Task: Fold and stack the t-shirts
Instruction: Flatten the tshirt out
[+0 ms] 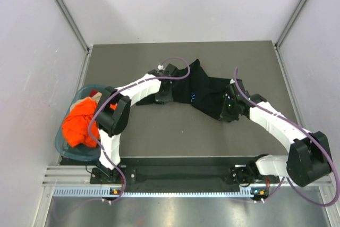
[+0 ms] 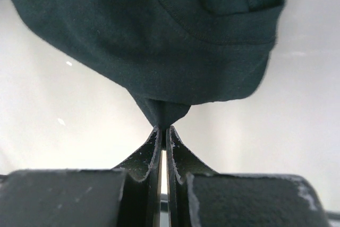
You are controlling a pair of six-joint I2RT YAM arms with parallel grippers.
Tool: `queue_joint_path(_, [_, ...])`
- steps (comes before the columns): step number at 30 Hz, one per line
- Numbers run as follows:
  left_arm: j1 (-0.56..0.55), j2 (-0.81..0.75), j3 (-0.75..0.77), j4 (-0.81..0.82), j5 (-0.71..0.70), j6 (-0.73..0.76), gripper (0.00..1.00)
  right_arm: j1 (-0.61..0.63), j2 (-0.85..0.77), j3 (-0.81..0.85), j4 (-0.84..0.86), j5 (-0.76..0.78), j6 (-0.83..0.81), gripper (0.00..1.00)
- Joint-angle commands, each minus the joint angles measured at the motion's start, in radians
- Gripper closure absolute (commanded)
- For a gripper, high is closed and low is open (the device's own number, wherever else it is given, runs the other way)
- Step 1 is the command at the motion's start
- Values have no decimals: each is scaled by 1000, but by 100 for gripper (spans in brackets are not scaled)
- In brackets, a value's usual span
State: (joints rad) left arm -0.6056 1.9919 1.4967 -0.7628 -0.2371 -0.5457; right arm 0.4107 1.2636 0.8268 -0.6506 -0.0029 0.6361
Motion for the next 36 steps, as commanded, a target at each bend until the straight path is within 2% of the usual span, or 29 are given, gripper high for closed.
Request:
queue_joint_path(1, [4, -216, 115, -38, -115, 32, 100, 10, -101, 40, -148, 84, -65, 100])
queue_joint_path(4, [6, -316, 155, 15, -188, 72, 100, 2, -171, 51, -222, 139, -81, 100])
queue_joint_path(7, [20, -331, 195, 135, -246, 133, 100, -6, -207, 83, -279, 158, -92, 100])
queue_joint_path(10, [70, -250, 269, 226, -235, 174, 100, -16, -207, 147, -345, 179, -101, 100])
queue_joint_path(12, [102, -175, 396, 223, -217, 182, 100, -32, -205, 202, -365, 190, -111, 100])
queue_joint_path(13, [118, -89, 446, 214, -214, 193, 100, -38, -198, 222, -382, 188, -122, 100])
queue_joint_path(14, [153, -38, 515, 182, -212, 200, 91, -55, -190, 242, -391, 187, -128, 100])
queue_joint_path(15, [171, 17, 687, 145, -212, 201, 67, -58, -184, 286, -400, 187, -133, 100])
queue_joint_path(16, [190, 125, 776, 70, -203, 207, 41, -64, -162, 308, -415, 187, -142, 100])
queue_joint_path(17, [214, 178, 951, 28, -197, 228, 22, -75, -152, 330, -419, 185, -145, 100])
queue_joint_path(18, [222, 220, 1002, -10, -196, 237, 1, -78, -142, 365, -417, 172, -150, 100])
queue_joint_path(20, [228, 171, 921, 20, -203, 231, 1, -91, -98, 409, -422, 162, -164, 100])
queue_joint_path(23, [221, 10, 577, 77, -179, 210, 1, -116, -29, 532, -426, 167, -191, 100])
queue_joint_path(24, [218, -26, 512, 85, -162, 205, 3, -125, -11, 555, -426, 165, -200, 100])
queue_joint_path(27, [217, -183, 266, 100, -81, 184, 17, -168, 80, 638, -441, 153, -249, 100])
queue_joint_path(29, [216, -235, 103, 128, -16, 178, 22, -206, 112, 702, -455, 153, -276, 100])
queue_joint_path(32, [216, -307, -40, 168, 57, 161, 23, -277, 163, 832, -504, 146, -314, 100])
queue_joint_path(36, [216, -338, -101, 157, 88, 165, 21, -312, 189, 1030, -535, 98, -313, 100])
